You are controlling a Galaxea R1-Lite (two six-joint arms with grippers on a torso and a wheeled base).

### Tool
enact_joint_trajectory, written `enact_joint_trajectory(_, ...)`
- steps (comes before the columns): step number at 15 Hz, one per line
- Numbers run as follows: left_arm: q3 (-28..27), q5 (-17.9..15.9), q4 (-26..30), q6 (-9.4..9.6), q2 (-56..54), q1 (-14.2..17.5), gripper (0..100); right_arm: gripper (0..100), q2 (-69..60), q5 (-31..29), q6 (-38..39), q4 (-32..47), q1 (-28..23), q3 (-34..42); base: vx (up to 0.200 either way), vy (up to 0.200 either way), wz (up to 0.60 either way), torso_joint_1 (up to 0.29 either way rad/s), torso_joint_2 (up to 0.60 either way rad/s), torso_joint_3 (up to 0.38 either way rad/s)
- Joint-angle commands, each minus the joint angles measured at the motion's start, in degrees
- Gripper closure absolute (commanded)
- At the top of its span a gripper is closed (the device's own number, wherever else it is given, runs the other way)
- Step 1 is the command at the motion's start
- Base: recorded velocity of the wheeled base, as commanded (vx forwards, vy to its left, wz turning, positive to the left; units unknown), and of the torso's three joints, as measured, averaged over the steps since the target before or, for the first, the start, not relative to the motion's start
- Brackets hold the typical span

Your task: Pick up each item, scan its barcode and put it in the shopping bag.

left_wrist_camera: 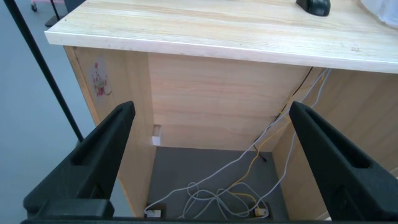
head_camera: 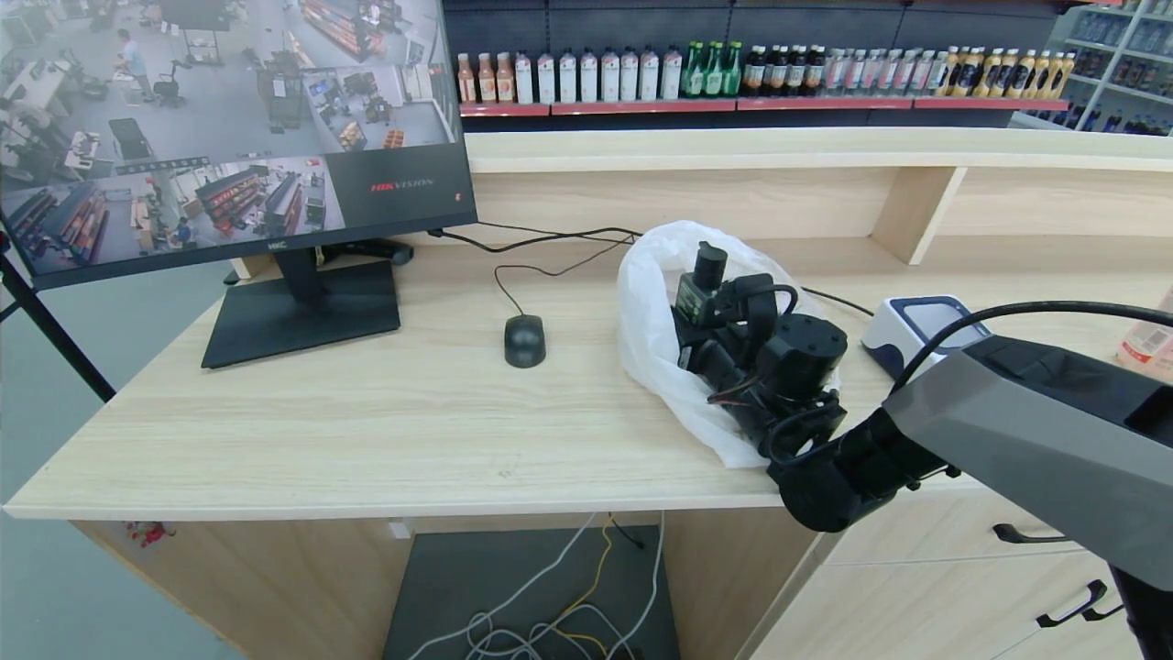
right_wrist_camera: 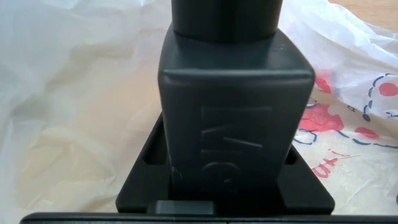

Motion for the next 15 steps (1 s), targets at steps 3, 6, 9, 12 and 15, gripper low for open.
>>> enact_joint_trajectory(3, 0.0, 0.0, 0.0, -0.04, 0.0, 0.0, 0, 0, 0.2, -0.1, -0.1, -0.9, 0.0, 0.1, 0.0, 0.0, 0.0, 0.0, 0.0, 0.0)
enact_joint_trajectory(6, 0.0, 0.0, 0.0, -0.04, 0.0, 0.0, 0, 0, -0.6, -0.1, -0.1, -1.2, 0.3, 0.1, 0.0, 0.0, 0.0, 0.0, 0.0, 0.0)
enact_joint_trajectory(9, 0.0, 0.0, 0.0, -0.04, 0.0, 0.0, 0, 0, -1.6, -0.1, -0.1, -1.2, 0.4, 0.0, 0.0, 0.0, 0.0, 0.0, 0.0, 0.0)
enact_joint_trajectory(12, 0.0, 0.0, 0.0, -0.04, 0.0, 0.0, 0, 0, -3.5, -0.1, -0.2, -1.1, 0.7, 0.1, 0.0, 0.0, 0.0, 0.0, 0.0, 0.0)
enact_joint_trajectory(15, 0.0, 0.0, 0.0, -0.04, 0.0, 0.0, 0, 0, -7.3, -0.1, -0.2, -1.2, 0.7, 2.6, 0.0, 0.0, 0.0, 0.0, 0.0, 0.0)
